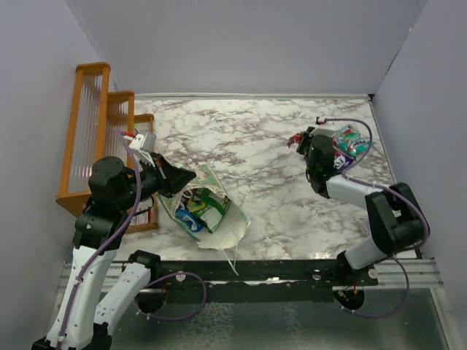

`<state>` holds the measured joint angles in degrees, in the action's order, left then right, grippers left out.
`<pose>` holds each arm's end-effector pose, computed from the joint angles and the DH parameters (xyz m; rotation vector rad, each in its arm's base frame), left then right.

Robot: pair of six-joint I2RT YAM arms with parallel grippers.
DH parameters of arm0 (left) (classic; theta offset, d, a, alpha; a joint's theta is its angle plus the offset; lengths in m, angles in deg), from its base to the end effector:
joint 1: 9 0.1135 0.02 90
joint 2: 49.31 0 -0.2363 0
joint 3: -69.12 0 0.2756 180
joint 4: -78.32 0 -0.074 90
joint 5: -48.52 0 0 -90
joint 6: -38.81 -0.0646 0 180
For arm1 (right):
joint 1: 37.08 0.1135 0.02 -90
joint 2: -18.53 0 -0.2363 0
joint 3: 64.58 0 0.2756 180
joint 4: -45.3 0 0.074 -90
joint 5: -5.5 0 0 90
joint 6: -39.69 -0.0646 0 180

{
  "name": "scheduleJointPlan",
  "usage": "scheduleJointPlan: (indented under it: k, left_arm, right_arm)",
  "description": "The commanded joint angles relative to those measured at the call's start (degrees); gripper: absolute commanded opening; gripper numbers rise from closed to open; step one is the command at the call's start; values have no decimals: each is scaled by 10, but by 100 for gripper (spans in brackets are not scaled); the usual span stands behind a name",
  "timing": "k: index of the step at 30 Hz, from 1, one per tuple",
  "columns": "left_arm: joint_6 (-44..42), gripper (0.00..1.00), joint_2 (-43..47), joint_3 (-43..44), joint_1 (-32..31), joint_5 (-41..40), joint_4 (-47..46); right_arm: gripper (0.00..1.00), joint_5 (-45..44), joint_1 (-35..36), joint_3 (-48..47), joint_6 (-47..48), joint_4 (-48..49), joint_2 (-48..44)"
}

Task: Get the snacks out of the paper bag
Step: Place the snack at the center of the board.

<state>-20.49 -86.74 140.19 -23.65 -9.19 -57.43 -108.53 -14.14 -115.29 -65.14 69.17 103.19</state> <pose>0.1734 -0.0810 0.3861 0.1770 1.8431 -1.0570 0.3395 0.1151 0.1716 0.1828 1.7231 0.1191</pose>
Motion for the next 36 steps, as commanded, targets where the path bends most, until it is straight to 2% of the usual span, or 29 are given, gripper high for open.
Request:
scheduleJointPlan:
  k: [1,6,8,12,18,22,25,27,28,29,31,36]
  left_arm:
    - [-9,0,1,10,0,-3,-6]
    - [-5,0,5,7,0,-1,-6]
    - [1,0,9,2,0,-1,-11]
    - [18,0,14,-13,0,6,-24]
    - [19,0,15,-9,0,4,-23]
    - [20,0,16,-2,0,4,-19]
    - [25,0,25,-8,0,1,-24]
    - [29,0,27,-15,0,3,-32]
    - [31,0,27,-18,1,6,-36]
    - [32,0,26,-19,0,10,-38]
    - [33,0,23,-19,0,16,-41]
    - [35,0,24,-16,0,16,-44]
  right_arm:
    - [1,116,-76,-87,-61,48,118]
    - [2,189,-158,-186,-111,93,235]
    - [1,211,-176,-220,-84,114,276]
    - [1,193,-186,-294,-31,117,348]
    - [2,226,-219,-363,-53,115,436]
    - [2,213,-236,-373,-61,88,457]
    - [15,195,-243,-342,-73,79,441]
    - [32,201,-246,-323,-75,60,416]
    - [44,196,-246,-314,-79,41,400]
    - [50,191,-246,-299,-88,33,378]
    - [57,179,-246,-242,-98,47,326]
    - [61,181,-246,-147,-132,34,187]
